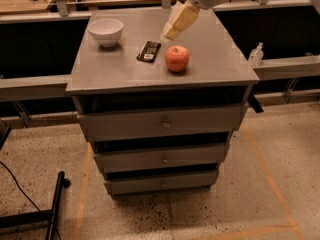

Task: Move white bowl near apple

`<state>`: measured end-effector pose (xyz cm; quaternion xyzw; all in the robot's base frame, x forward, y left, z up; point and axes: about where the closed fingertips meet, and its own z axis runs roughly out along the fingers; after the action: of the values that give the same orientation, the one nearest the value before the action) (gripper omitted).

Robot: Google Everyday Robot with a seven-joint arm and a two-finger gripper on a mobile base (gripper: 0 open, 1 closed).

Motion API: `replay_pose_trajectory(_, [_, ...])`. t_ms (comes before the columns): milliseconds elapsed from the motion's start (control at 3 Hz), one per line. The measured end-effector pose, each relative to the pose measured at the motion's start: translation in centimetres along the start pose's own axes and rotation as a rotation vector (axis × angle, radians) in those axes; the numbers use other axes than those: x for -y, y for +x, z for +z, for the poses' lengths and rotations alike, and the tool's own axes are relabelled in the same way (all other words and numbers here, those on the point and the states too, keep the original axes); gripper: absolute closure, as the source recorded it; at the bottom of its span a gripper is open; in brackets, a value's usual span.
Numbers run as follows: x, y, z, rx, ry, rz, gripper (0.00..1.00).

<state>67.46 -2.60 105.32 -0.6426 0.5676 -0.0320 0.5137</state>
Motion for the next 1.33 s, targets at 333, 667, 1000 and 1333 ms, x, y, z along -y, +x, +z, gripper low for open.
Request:
replay_pose_trajectory(333, [2.1, 2.3, 3.6, 0.024, 0.092, 0.059, 0.00])
replay_pose_trajectory(667, [3.8, 5.0, 8.0, -0.030, 0.170, 0.119, 0.00])
replay_pose_trajectory(1000, [5.5, 7.4, 11.4, -0.121, 0.225, 0.157, 0.00])
replay_pose_trajectory(1333, [6.7, 8.6, 15.6, -0.151, 0.241, 0.288, 0.00])
